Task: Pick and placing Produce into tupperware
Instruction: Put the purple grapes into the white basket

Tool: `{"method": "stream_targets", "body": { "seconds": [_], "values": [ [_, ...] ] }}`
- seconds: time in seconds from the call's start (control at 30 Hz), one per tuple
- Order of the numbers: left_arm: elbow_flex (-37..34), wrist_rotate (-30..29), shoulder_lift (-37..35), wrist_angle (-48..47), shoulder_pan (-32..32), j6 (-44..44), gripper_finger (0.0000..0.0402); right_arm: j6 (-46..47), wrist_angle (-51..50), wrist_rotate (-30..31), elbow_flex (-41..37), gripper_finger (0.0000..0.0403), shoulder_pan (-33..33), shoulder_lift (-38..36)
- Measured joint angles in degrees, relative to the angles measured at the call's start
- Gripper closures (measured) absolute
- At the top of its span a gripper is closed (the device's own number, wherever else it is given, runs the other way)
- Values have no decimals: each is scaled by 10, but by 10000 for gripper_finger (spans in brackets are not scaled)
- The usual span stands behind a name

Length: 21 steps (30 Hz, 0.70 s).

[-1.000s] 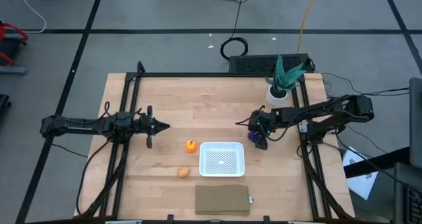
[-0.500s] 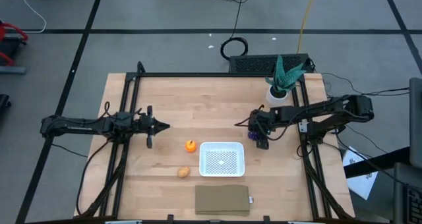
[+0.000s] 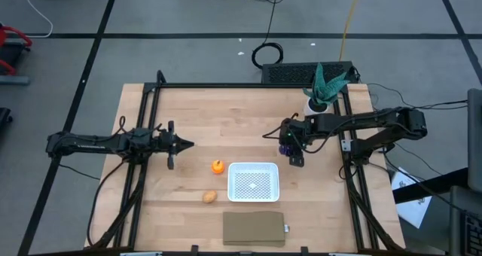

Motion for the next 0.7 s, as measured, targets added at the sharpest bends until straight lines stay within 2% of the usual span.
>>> {"method": "stream_targets", "body": {
  "seconds": [0.7],
  "values": [
    [0,0,0,0,0,0,378,13,-138,0,161,217,16,0]
  ]
}}
